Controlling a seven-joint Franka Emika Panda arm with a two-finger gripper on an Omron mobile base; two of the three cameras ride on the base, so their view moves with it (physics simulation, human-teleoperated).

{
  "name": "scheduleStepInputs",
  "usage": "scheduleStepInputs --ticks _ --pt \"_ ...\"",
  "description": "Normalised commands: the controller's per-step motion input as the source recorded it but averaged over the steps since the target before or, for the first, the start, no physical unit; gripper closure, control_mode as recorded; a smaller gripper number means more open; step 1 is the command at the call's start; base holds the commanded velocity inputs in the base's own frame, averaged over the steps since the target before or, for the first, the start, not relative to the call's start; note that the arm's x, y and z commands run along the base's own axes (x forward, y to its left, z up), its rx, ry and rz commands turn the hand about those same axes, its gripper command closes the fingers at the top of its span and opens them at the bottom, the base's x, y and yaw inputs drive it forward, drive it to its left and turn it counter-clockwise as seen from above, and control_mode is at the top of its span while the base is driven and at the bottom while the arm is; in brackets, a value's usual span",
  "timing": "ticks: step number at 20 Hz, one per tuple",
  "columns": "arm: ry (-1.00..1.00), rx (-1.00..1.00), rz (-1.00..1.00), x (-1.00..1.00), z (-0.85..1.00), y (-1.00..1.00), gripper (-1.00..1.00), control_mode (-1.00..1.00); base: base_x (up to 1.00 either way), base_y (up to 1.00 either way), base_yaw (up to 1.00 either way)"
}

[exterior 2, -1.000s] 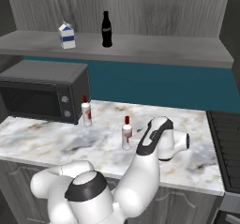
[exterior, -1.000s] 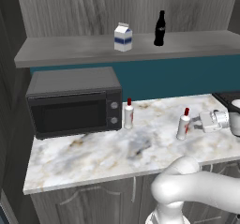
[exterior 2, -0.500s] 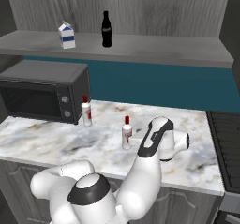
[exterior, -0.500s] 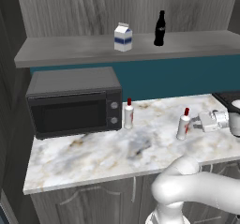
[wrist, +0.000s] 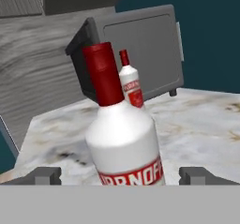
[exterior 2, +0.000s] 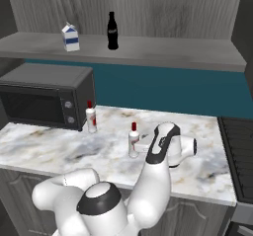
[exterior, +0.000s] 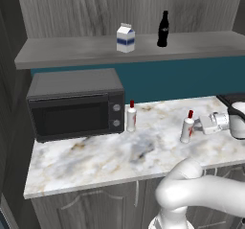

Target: Sort all alcoholic drinks to one cabinet, and non-alcoholic drinks to the other.

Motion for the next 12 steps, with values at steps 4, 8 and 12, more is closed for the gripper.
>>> scheduleStepInputs --ticks 4,8,12 --pt "0.01 0.0 0.02 0.12 -0.1 0.02 -1.0 -1.0 0.0 0.0 0.0" --pt "0.02 0.0 0.02 0.15 -0.1 0.02 -1.0 -1.0 0.0 0.0 0.0" --pt "0.01 0.0 0.02 0.13 -0.07 0.05 -1.0 -1.0 0.0 0.0 0.0"
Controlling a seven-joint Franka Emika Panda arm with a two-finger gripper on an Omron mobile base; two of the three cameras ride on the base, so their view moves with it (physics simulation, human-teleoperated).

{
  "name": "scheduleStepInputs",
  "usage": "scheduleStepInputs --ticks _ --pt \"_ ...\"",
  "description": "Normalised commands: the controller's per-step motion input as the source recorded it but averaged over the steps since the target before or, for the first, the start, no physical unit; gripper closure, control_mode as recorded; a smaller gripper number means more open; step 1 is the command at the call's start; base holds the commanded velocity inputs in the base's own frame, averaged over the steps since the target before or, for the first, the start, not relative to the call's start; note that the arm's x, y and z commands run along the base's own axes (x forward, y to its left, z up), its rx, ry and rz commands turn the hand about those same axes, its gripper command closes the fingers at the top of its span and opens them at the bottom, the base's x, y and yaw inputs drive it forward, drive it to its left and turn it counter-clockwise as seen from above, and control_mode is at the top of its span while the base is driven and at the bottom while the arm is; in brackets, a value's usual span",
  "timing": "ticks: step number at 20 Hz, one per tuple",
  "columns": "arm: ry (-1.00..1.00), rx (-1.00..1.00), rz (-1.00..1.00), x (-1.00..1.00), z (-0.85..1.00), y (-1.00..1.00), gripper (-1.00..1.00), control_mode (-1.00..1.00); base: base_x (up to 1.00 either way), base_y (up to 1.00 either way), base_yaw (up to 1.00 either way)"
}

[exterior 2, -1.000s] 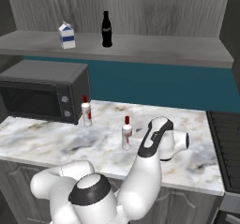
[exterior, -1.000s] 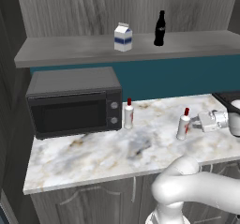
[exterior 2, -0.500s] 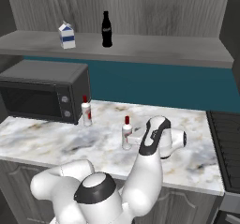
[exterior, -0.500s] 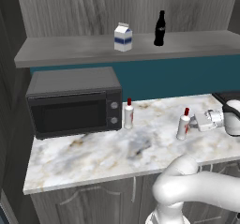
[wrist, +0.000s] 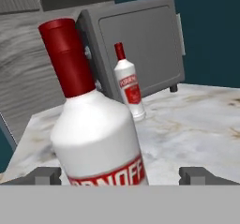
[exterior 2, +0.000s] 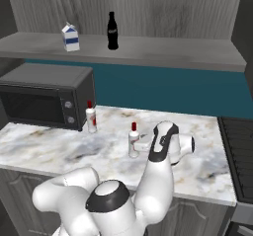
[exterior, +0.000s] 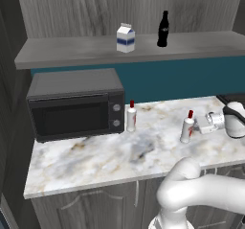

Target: Sort all alcoholic drinks to one cabinet, and non-alcoholic drinks to the other.

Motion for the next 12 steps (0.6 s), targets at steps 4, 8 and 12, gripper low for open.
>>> scheduleStepInputs --ticks 4,8,12 --pt "0.01 0.0 0.01 0.01 -0.01 0.11 -1.0 -1.0 0.0 0.0 0.0" --pt "0.02 0.0 0.0 0.0 0.0 0.15 -1.0 -1.0 0.0 0.0 0.0" --pt "0.05 0.0 0.0 0.0 0.0 0.11 1.0 -1.0 0.0 0.0 0.0"
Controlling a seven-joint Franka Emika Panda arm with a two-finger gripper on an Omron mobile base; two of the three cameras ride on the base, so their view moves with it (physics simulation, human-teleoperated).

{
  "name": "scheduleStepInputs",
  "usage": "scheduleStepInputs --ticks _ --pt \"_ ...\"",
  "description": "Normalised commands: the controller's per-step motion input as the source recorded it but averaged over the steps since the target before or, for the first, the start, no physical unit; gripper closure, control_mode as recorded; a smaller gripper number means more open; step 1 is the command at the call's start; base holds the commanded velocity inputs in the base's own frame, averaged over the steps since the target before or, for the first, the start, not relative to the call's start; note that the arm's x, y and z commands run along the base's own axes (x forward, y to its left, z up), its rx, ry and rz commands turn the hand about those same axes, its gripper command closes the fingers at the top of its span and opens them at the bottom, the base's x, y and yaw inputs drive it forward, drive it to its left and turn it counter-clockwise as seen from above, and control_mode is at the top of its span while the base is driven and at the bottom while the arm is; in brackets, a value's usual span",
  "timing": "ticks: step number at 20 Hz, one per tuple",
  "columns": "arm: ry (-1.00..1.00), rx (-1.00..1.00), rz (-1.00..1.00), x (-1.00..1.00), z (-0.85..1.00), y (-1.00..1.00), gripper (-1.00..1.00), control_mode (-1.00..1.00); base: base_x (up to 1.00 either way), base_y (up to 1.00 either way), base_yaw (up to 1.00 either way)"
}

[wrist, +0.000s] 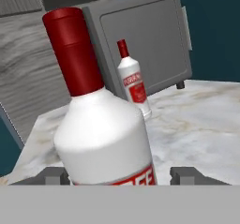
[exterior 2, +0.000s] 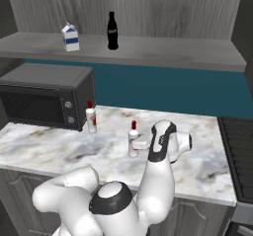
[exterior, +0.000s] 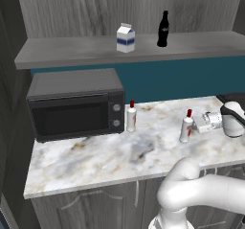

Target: Sort all alcoholic drinks to one cabinet, and non-alcoholic drinks to the other.

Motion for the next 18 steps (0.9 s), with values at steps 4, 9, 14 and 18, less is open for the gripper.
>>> scheduleStepInputs --ticks 4,9,14,18 --pt "0.06 0.01 0.0 0.0 0.0 0.0 1.0 -1.0 0.0 0.0 0.0" --pt "0.03 0.01 0.0 -0.02 0.02 0.0 1.0 -1.0 0.0 0.0 0.0" --pt "-0.03 0.03 0.0 -0.42 0.71 0.0 1.0 -1.0 0.0 0.0 0.0" --pt "-0.02 0.0 -0.05 -0.54 0.98 0.03 1.0 -1.0 0.0 0.0 0.0"
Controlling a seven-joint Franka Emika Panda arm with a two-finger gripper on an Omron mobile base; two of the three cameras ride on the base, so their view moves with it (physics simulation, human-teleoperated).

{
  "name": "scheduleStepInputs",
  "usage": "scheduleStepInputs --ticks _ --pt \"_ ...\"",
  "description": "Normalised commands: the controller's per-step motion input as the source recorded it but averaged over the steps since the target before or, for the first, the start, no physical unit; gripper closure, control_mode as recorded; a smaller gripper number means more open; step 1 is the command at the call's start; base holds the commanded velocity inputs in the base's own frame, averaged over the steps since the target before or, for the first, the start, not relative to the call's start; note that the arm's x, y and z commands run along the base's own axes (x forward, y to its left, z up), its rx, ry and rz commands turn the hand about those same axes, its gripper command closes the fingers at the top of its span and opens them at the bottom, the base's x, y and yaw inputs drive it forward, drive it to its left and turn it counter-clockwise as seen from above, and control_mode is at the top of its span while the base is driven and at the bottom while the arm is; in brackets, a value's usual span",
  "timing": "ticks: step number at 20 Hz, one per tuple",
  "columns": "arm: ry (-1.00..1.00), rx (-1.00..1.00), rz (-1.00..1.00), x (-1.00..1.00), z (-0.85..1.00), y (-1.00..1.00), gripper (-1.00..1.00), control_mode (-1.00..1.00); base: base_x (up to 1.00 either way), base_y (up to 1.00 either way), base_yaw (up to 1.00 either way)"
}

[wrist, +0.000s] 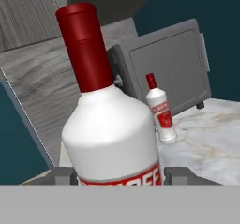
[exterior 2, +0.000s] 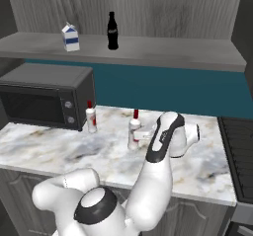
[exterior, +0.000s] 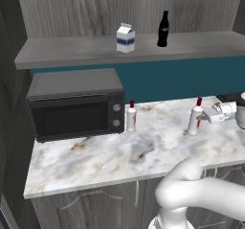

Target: Sort all alcoholic drinks to one cabinet, and non-alcoholic drinks to the other.

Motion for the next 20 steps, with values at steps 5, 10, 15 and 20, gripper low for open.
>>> scheduleStepInputs --ticks 5,10,15,20 --pt "0.0 0.0 -0.11 -0.5 0.86 0.12 1.0 -1.0 0.0 0.0 0.0" --pt "0.01 0.0 -0.13 -0.5 0.61 0.21 1.0 -1.0 0.0 0.0 0.0" --pt "0.03 -0.01 -0.19 -0.62 0.51 0.3 1.0 -1.0 0.0 0.0 0.0" --pt "0.07 -0.06 -0.21 -0.6 0.43 0.25 1.0 -1.0 0.0 0.0 0.0"
